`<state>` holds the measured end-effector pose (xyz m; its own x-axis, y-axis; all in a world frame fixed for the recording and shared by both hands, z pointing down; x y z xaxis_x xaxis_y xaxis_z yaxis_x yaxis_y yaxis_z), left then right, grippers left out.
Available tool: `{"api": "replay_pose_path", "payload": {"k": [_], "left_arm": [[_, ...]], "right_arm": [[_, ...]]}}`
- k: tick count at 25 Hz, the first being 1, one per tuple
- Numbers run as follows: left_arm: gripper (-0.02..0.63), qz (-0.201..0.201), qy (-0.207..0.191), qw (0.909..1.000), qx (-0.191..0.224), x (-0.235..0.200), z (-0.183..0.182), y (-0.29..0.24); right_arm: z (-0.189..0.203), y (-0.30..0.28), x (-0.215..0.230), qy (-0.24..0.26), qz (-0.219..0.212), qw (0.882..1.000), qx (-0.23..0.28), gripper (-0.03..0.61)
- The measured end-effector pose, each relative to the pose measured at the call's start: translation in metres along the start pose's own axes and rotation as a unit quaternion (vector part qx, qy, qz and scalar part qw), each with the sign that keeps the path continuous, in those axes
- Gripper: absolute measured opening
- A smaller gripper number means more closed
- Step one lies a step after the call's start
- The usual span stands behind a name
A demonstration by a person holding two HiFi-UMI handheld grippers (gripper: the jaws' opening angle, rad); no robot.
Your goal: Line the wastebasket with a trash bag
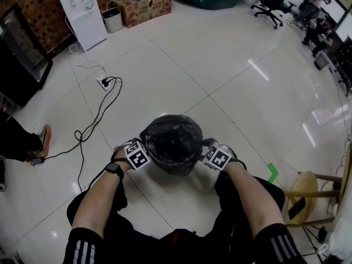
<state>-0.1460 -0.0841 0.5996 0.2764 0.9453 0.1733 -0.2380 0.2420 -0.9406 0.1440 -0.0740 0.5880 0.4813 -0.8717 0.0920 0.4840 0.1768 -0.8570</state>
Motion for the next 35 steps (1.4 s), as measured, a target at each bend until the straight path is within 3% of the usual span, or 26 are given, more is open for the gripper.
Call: {"api": "replay_pose_path", "payload": {"k": [7,12,15,17,19,21,25,33,35], "left_arm": [[0.199,0.003,0.003,1.0,-0.002,-0.016,0.005,-0.01],[0.199,0.047,0.023,0.9986,-0.01,-0.028,0.029,0.001],[0.199,0.021,0.042,0.9988,-0.016,-0.05,0.046,0.027],[0.198,-0.021,0.063,0.9976,0.021,-0.07,0.043,0.051],[0.195,-0.056,0.089,0.991,0.083,-0.089,0.029,0.074],[0.195,-0.065,0.102,0.982,0.145,-0.103,0.008,0.092],[0.195,-0.021,0.084,0.9739,0.21,-0.117,-0.044,0.095],[0.196,0.072,0.011,0.978,0.195,-0.131,-0.12,0.026],[0.196,0.108,0.011,0.9738,0.199,-0.136,-0.126,0.011]], "right_arm": [[0.002,-0.017,0.009,0.018,-0.015,0.999,-0.024,0.261],[-0.001,-0.015,0.012,0.017,-0.024,0.999,-0.025,0.261],[-0.001,-0.015,0.014,0.028,-0.022,0.999,-0.026,0.261],[-0.001,-0.015,0.014,0.031,-0.021,0.999,-0.027,0.26],[0.0,-0.014,0.015,0.035,-0.019,0.999,-0.027,0.259],[-0.002,-0.012,0.015,0.036,-0.017,0.999,-0.031,0.259],[-0.005,-0.012,0.015,0.041,-0.02,0.998,-0.036,0.259],[-0.008,-0.015,0.02,0.057,-0.034,0.997,-0.041,0.259],[-0.008,-0.016,0.021,0.062,-0.038,0.997,-0.04,0.259]]}}
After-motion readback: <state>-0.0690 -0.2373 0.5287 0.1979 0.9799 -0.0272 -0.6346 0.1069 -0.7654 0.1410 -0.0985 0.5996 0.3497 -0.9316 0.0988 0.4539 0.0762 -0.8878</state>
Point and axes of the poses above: the fingertips, and each gripper's own axes: y backward along the fingers, x to its right, z out of its underside, the point moved 10 cm from there along y, backward along the fingers, and after that the axes turned 9 degrees about -y, right-handed, at the moved point
